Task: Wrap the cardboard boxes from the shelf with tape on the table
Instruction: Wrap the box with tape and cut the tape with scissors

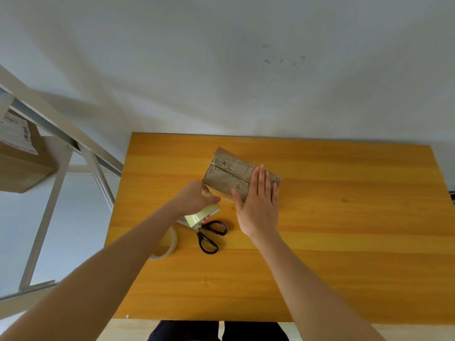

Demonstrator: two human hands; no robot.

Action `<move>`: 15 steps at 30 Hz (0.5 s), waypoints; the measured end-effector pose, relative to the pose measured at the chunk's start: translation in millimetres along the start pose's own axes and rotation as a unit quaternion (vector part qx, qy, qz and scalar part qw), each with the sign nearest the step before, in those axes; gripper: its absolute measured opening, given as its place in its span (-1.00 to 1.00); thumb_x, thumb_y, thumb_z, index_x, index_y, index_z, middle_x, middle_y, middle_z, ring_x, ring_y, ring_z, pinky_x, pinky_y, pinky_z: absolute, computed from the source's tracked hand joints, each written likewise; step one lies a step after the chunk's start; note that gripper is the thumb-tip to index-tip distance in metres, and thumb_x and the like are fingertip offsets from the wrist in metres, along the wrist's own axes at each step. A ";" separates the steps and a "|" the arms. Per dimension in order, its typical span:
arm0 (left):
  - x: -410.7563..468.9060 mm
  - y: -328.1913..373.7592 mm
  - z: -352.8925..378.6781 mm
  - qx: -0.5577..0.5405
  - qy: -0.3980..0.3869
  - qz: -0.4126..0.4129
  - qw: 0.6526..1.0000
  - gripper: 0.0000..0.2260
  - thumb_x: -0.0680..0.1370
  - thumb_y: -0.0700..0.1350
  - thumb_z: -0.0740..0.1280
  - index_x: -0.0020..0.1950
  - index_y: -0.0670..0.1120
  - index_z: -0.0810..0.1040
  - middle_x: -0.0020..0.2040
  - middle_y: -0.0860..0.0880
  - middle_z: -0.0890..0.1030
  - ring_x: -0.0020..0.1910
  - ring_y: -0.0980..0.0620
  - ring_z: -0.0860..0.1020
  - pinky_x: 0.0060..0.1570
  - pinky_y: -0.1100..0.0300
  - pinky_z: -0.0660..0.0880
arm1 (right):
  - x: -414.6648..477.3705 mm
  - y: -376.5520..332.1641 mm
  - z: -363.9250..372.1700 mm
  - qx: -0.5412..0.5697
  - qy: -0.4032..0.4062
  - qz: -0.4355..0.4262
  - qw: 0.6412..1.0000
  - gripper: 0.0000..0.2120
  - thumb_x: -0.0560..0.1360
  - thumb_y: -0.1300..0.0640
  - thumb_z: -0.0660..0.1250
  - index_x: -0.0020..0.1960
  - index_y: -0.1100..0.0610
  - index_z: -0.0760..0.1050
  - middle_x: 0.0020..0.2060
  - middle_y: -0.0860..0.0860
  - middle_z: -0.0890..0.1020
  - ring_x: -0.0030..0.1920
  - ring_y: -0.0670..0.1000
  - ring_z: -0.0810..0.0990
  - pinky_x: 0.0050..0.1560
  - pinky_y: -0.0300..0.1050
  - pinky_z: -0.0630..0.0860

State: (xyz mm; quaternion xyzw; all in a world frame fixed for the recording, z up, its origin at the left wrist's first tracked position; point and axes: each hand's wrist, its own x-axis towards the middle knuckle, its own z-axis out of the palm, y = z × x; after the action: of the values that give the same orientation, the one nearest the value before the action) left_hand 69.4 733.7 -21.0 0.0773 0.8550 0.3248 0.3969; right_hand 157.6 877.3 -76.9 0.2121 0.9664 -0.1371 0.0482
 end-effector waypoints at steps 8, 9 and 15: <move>19.2 -8.6 -19.5 0.122 0.048 0.035 0.991 -0.67 0.39 0.09 0.48 -0.07 -0.11 0.50 -0.19 -0.01 0.48 -0.17 -0.01 0.46 -0.25 0.16 0.34 | -28.2 -10.3 6.2 0.066 0.169 -0.111 0.977 -0.57 0.61 0.01 0.11 0.39 0.21 0.30 0.46 0.17 0.29 0.45 0.11 0.24 0.46 0.01 0.13; 19.4 -9.5 -19.8 0.126 0.049 0.039 0.990 -0.65 0.39 0.09 0.49 -0.06 -0.11 0.48 -0.18 0.00 0.47 -0.17 0.00 0.45 -0.26 0.16 0.33 | -37.7 -11.0 11.9 0.054 0.194 -0.174 0.964 -0.67 0.58 0.08 0.19 0.30 0.19 0.35 0.37 0.17 0.39 0.36 0.12 0.35 0.38 0.02 0.28; 17.0 -18.0 -17.7 0.067 0.034 0.060 0.995 -0.65 0.37 0.03 0.52 -0.04 -0.07 0.44 -0.33 0.05 0.39 -0.39 0.10 0.36 -0.42 0.21 0.24 | -73.4 -19.8 52.7 0.013 0.070 -0.268 0.961 -0.75 0.37 0.12 0.50 -0.02 0.12 0.52 -0.10 0.00 0.55 -0.13 0.01 0.55 -0.11 -0.15 0.51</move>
State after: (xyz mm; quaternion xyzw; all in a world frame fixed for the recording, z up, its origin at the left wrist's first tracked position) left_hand 47.4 717.6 -34.4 0.1441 0.8814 0.2927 0.3416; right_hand 217.5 815.8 -111.5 -0.0454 0.9868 -0.1428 -0.0609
